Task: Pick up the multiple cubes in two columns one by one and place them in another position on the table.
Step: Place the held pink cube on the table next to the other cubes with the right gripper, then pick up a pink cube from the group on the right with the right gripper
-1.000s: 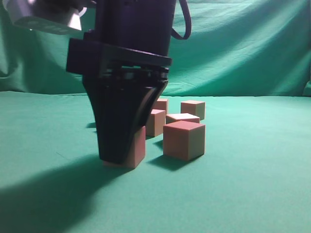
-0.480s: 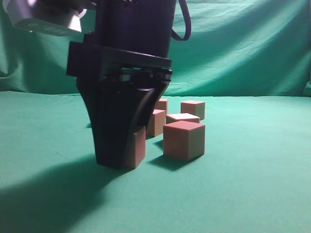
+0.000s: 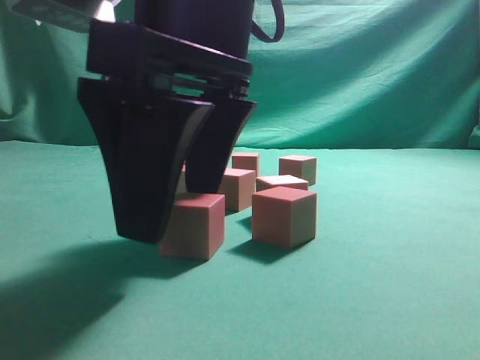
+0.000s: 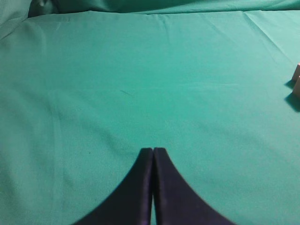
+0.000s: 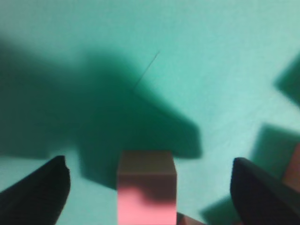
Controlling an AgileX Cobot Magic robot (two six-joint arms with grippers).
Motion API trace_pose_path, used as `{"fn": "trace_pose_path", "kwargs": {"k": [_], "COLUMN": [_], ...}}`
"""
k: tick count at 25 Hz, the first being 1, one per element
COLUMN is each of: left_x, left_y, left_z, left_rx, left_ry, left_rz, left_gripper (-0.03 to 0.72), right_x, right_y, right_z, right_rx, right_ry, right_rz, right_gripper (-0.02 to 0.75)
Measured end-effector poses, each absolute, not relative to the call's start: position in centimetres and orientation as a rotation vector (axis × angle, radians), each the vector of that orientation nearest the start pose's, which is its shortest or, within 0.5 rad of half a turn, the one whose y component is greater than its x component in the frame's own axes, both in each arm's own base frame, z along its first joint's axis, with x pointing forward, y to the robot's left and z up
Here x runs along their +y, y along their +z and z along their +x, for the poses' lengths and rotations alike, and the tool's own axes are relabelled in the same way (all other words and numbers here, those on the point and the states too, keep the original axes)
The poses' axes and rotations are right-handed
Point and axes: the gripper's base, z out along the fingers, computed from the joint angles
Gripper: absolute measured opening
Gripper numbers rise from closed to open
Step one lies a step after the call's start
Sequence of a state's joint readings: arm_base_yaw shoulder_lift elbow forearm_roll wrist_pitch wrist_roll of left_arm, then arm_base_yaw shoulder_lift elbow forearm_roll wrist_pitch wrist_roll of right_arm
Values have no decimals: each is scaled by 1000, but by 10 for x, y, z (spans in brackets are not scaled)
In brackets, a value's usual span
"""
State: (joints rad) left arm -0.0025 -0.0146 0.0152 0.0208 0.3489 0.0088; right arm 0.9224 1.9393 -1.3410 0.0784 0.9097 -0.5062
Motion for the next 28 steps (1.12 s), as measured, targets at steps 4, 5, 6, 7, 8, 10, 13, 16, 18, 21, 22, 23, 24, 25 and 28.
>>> {"fn": "trace_pose_path", "kwargs": {"k": [4,5,6,7,8,10,13,16,18,21,22,23,24,25,28], "left_x": [1,1,1,1,1,1,1,1,1,1,1,1,1,1,1], "left_y": [177,177,177,177,177,177,177,177,177,177,177,177,177,177,177], "left_z": [53,53,53,53,53,53,53,53,53,53,53,53,53,53,53], "left_rx": [1833,1833,1833,1833,1833,1833,1833,1833,1833,1833,1833,1833,1833,1833,1833], "left_ry": [25,25,25,25,25,25,25,25,25,25,25,25,25,25,25], "left_rz": [23,23,23,23,23,23,23,23,23,23,23,23,23,23,23], "left_gripper": [0,0,0,0,0,0,0,0,0,0,0,0,0,0,0], "right_x": [305,305,306,306,307,311,319,325,326,322,317,311,303,292,253], "right_y": [179,179,180,182,187,201,232,265,283,309,316,323,330,338,362], "right_z": [224,224,224,225,226,228,235,239,242,246,249,252,257,263,284], "right_rx": [2329,2329,2326,2324,2316,2305,2287,2302,2295,2298,2303,2305,2305,2312,2344], "right_ry": [138,138,139,139,141,149,168,179,162,107,65,23,-39,-98,-198], "right_rz": [-1933,-1933,-1931,-1931,-1924,-1907,-1855,-1797,-1774,-1644,-1597,-1547,-1489,-1413,-1172], "right_gripper": [641,684,667,667,667,667,603,507,436,337,346,346,346,346,320]}}
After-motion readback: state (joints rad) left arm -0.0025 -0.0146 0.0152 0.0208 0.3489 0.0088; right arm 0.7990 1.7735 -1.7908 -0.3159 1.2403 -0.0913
